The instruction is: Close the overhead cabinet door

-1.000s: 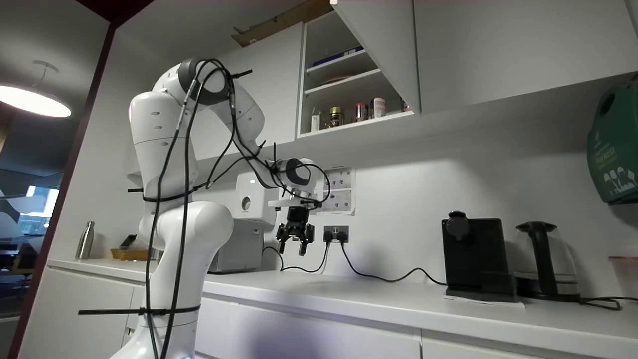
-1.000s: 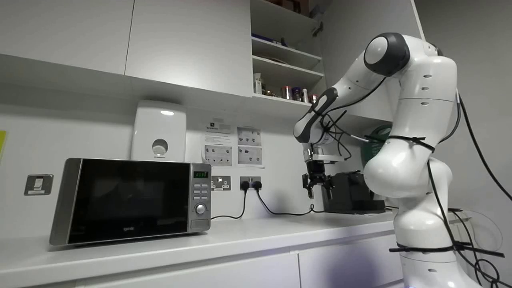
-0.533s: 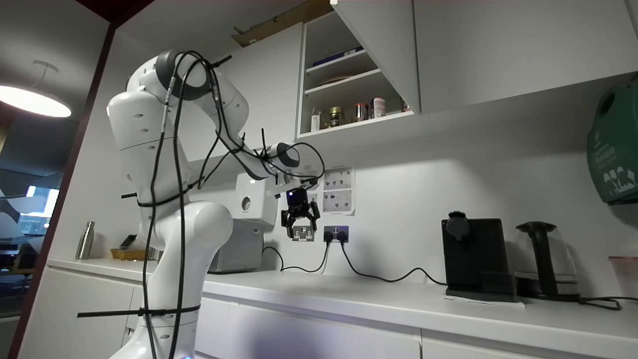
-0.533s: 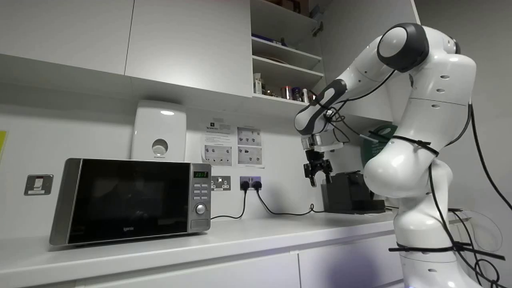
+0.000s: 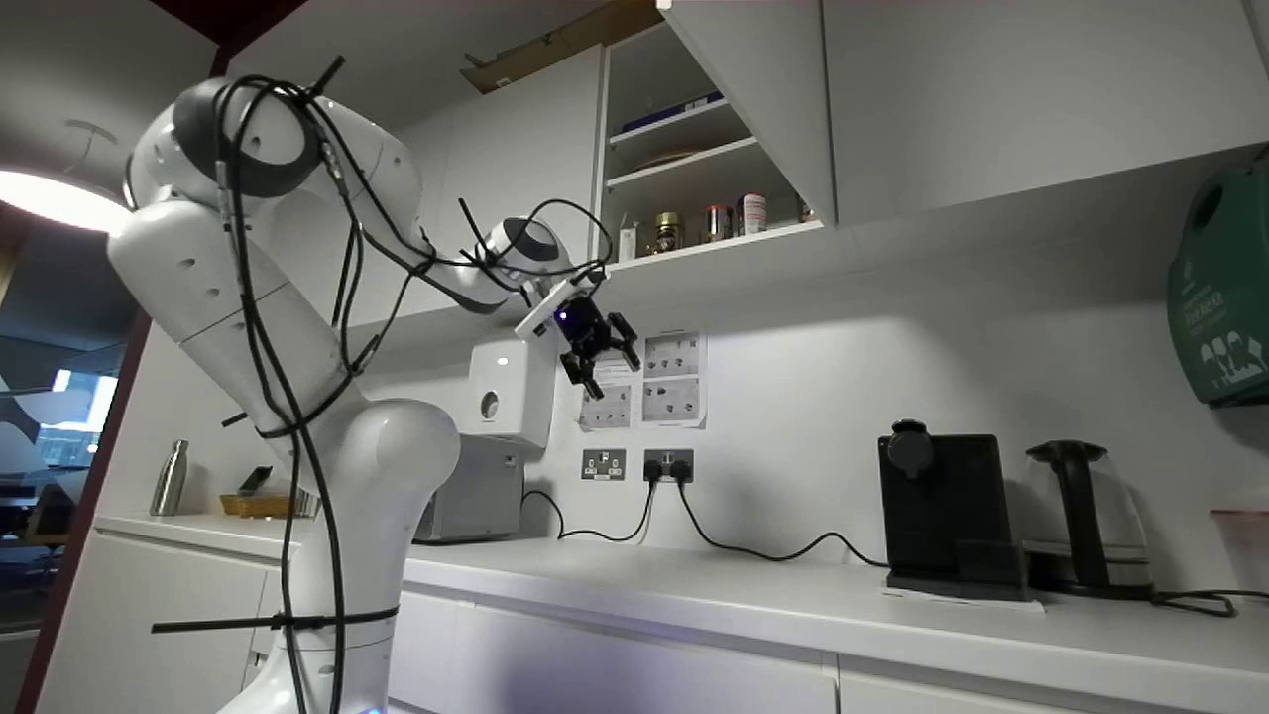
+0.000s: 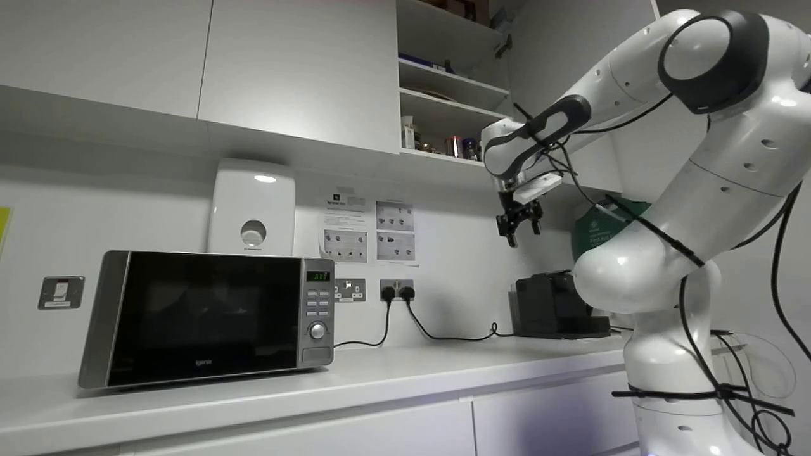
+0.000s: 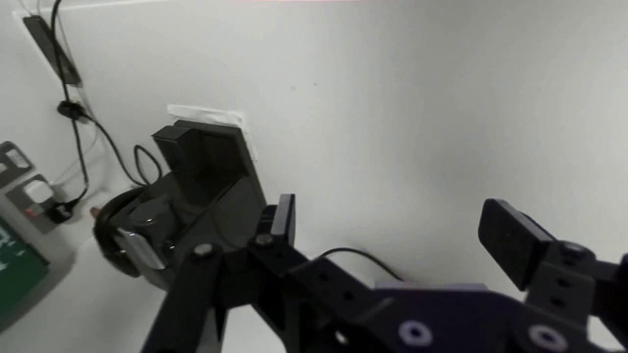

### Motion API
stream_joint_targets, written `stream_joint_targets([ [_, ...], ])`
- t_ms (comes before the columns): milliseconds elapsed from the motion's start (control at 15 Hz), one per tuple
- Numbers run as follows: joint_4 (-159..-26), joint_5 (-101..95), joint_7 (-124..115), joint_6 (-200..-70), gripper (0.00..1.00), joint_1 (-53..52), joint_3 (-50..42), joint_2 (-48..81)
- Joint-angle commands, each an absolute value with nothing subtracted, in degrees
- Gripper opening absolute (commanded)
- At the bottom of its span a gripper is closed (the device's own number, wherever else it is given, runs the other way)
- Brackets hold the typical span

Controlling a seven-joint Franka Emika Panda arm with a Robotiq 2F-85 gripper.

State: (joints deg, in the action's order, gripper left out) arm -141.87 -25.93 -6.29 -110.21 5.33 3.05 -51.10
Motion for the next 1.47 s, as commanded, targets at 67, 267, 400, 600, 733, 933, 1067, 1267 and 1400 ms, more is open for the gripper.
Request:
stream_joint_targets([
  [67, -141.8, -29.5, -10.9, -109.4, 1.0, 9.8, 4.2, -61.6],
  [267, -141.0, -31.8, -13.5, -110.2, 1.0, 12.5, 4.7, -66.7],
  [400, -140.4, -33.1, -15.7, -110.8, 1.0, 14.1, 4.8, -69.5],
  [600, -139.7, -35.6, -19.6, -112.1, 1.0, 16.7, 5.1, -72.7],
  [733, -139.0, -37.4, -22.5, -112.8, 1.0, 18.5, 5.0, -74.3],
  [933, -137.4, -39.2, -27.1, -115.0, 1.0, 20.2, 4.1, -75.6],
  [1067, -136.0, -38.4, -29.2, -116.4, 1.0, 21.0, 3.1, -75.5],
  [1267, -134.5, -37.5, -31.0, -118.1, 1.0, 21.9, 1.6, -75.6],
  [1400, -134.3, -36.9, -30.9, -117.8, 1.0, 22.2, 1.1, -77.0],
])
